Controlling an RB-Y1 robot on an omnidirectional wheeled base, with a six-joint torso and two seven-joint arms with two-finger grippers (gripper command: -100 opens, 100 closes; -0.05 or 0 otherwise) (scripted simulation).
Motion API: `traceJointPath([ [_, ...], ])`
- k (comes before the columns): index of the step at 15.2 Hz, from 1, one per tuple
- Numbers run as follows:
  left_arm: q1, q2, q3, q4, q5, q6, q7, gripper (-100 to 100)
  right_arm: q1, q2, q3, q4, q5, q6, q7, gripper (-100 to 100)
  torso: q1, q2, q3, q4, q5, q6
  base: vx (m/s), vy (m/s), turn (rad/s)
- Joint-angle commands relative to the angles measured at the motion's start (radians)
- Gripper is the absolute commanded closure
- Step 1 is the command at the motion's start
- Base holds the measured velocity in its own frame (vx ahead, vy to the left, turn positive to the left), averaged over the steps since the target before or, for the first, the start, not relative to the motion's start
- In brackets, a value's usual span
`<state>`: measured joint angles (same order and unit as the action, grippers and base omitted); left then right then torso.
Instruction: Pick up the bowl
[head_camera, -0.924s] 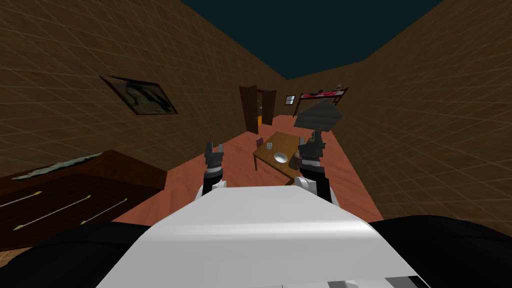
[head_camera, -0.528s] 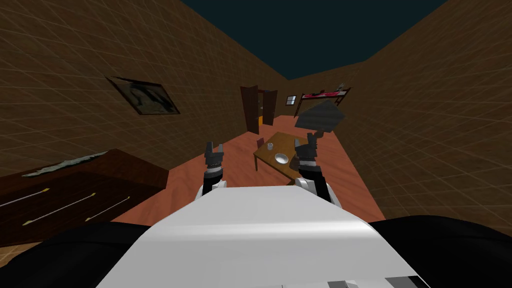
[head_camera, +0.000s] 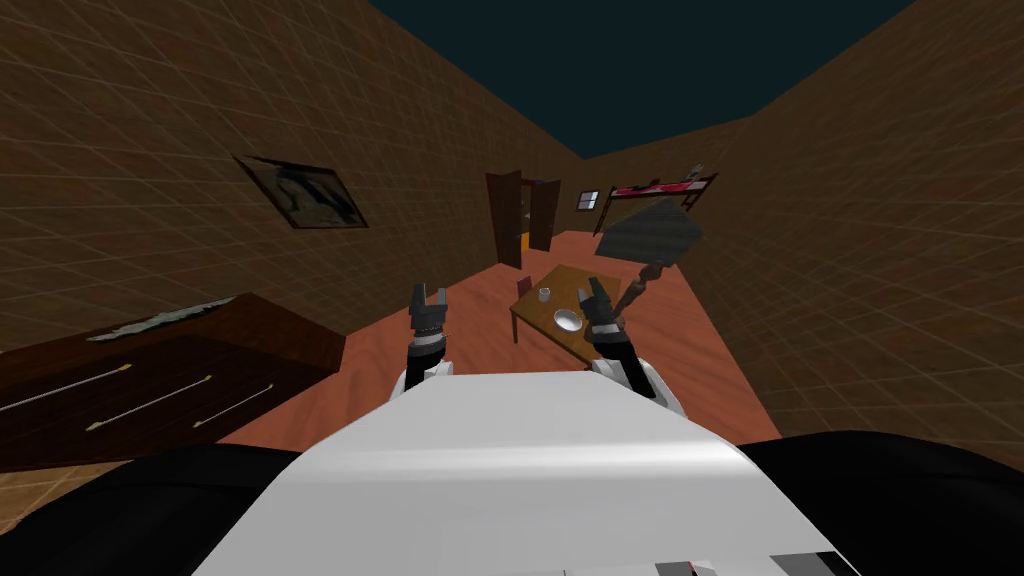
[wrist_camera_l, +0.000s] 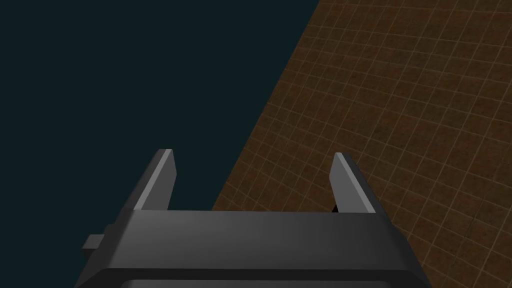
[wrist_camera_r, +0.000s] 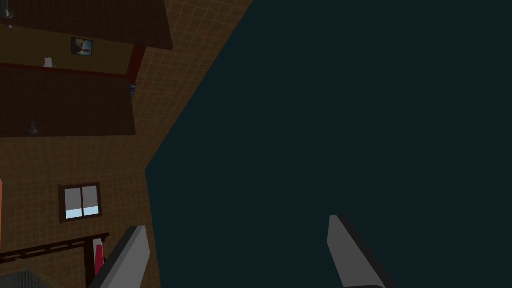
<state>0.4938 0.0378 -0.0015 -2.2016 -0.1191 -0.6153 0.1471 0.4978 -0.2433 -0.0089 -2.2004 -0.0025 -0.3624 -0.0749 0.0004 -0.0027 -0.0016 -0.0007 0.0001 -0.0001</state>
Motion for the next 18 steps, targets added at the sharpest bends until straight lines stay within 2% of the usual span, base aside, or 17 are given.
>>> traceJointPath([
  [1,0.000,0.000,0.000,0.000,0.000,0.000,0.000,0,-0.011,-0.050,0.014,0.050,0.015,0.000,0.014,-100,0.000,0.000,0.000,0.000,0.000,0.000,0.040,0.016,0.063],
  [2,0.000,0.000,0.000,0.000,0.000,0.000,0.000,0,-0.011,-0.058,0.014,0.059,0.015,0.000,0.014,-100,0.000,0.000,0.000,0.000,0.000,0.000,0.040,0.016,0.062],
  [3,0.000,0.000,0.000,0.000,0.000,0.000,0.000,0,-0.016,-0.088,0.026,0.097,0.027,0.001,0.026,-100,0.000,-0.001,0.000,0.000,0.000,0.000,0.043,0.022,0.094],
  [4,0.000,0.000,0.000,0.000,0.000,0.000,0.000,0,-0.016,-0.099,0.026,0.101,0.027,0.001,0.026,-100,0.001,-0.001,-0.001,0.000,0.000,0.000,0.041,0.020,0.074],
  [5,0.000,0.000,0.000,0.000,0.000,0.000,0.000,0,-0.022,-0.127,0.039,0.141,0.040,0.001,0.038,-100,0.001,-0.001,0.000,0.000,0.000,0.000,0.043,0.018,0.081],
  [6,0.000,0.000,0.000,0.000,0.000,0.000,0.000,0,-0.022,-0.139,0.039,0.146,0.040,0.001,0.038,-100,0.001,-0.001,-0.001,0.000,0.000,0.000,0.042,0.015,0.071],
  [10,0.000,0.000,0.000,0.000,0.000,0.000,0.000,0,-0.034,-0.221,0.068,0.242,0.068,0.001,0.064,-100,0.000,-0.001,-0.001,0.000,0.000,0.000,0.044,0.019,0.088],
  [11,0.000,0.000,0.000,0.000,0.000,0.000,0.000,0,-0.034,-0.221,0.068,0.242,0.068,0.001,0.064,-100,0.000,-0.001,-0.001,0.000,0.000,0.000,0.032,0.010,0.018],
  [12,0.000,0.000,0.000,0.000,0.000,0.000,0.000,0,-0.040,-0.262,0.083,0.278,0.082,0.001,0.078,-100,0.000,-0.001,0.000,0.000,0.000,0.000,0.033,0.015,0.067],
  [13,0.000,0.000,0.000,0.000,0.000,0.000,0.000,0,-0.040,-0.262,0.083,0.293,0.082,0.001,0.078,-100,0.000,-0.001,0.000,0.000,0.000,0.000,0.035,0.014,0.078],
  [14,0.000,0.000,0.000,0.000,0.000,0.000,0.000,0,-0.046,-0.298,0.099,0.330,0.097,0.001,0.092,-100,0.000,0.000,0.000,0.000,0.000,0.000,0.044,0.018,0.113],
  [15,0.000,0.000,0.000,0.000,0.000,0.000,0.000,0,-0.046,-0.302,0.099,0.345,0.097,0.001,0.092,-100,0.000,-0.001,0.000,0.000,0.000,0.000,0.049,0.025,0.088],
  [16,0.000,0.000,0.000,0.000,0.000,0.000,0.000,0,-0.052,-0.336,0.116,0.375,0.112,0.001,0.106,-100,0.001,-0.001,-0.001,0.000,0.000,0.000,0.055,0.031,0.107],
  [18,0.000,0.000,0.000,0.000,0.000,0.000,0.000,0,-0.052,-0.342,0.116,0.399,0.112,0.001,0.106,-100,0.001,-0.001,-0.001,0.000,0.000,0.000,0.047,0.022,0.052],
])
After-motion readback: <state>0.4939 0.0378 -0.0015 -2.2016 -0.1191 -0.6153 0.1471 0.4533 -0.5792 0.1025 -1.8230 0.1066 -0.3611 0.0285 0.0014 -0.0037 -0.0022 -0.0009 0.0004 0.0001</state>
